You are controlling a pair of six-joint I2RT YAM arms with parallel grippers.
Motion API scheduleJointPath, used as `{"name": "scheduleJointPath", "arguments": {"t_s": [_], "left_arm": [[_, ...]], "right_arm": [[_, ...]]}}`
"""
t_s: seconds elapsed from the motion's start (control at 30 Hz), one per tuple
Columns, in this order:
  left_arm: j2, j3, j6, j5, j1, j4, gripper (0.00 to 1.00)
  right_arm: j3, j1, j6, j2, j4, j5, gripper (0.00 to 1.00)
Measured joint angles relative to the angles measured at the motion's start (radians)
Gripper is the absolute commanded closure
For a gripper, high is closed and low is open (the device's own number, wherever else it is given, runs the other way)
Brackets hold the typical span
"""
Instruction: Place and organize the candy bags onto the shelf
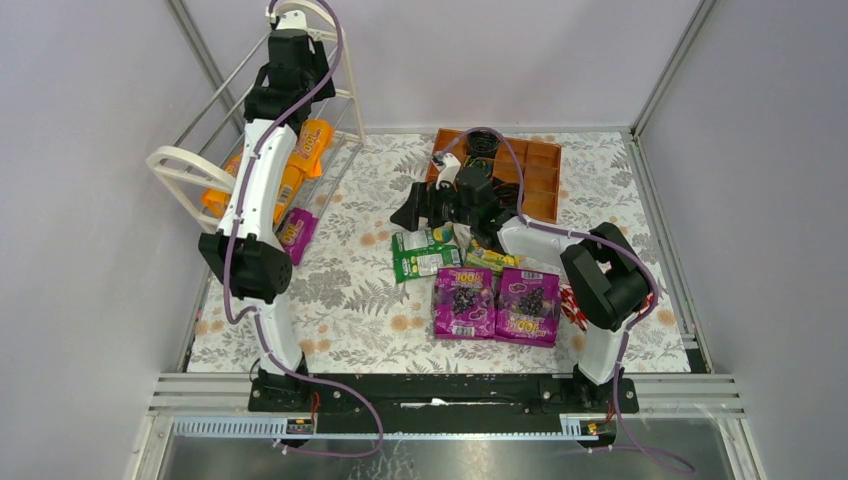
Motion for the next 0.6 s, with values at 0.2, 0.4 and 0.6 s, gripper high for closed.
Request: {"name": "scheduleJointPath", "arguments": {"t_s": [0.2, 0.4, 0.6], "left_arm": [[-0.041, -0.05, -0.007, 0.063, 0.0, 0.004, 0.48], [-0.079, -0.084, -0.033, 0.165, 0.0, -0.011, 0.48], [-0.164, -0.181, -0.066, 0.266, 0.0, -0.013, 0.48]], "right_arm": [[0.0, -0.003, 0.01, 0.004, 0.0, -0.014, 0.0], [0.0, -0.003, 0.019, 0.005, 0.002, -0.016, 0.0], [0.0, -0.003, 0.106, 0.035, 0.071, -0.026, 0.0]]}}
